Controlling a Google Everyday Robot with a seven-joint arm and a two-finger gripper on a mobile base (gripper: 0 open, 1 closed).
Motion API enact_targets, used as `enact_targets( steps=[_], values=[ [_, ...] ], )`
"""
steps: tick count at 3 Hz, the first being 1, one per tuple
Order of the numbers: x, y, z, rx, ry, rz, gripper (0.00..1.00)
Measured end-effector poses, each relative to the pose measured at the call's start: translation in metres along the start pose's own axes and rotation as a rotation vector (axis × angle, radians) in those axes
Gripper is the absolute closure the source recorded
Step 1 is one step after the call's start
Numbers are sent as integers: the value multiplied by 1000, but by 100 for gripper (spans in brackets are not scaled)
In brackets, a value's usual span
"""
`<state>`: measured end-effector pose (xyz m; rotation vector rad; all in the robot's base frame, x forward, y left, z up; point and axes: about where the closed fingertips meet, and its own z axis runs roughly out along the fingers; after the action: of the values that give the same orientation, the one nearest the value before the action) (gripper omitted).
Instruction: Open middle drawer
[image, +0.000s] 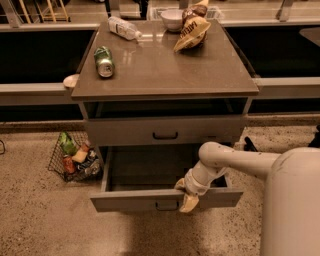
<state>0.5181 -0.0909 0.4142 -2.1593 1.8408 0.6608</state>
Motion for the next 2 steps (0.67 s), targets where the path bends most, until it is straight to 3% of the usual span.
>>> enact_targets(
  steps=[2],
  values=[
    [-20, 30, -5, -7, 5, -26, 93]
  ],
)
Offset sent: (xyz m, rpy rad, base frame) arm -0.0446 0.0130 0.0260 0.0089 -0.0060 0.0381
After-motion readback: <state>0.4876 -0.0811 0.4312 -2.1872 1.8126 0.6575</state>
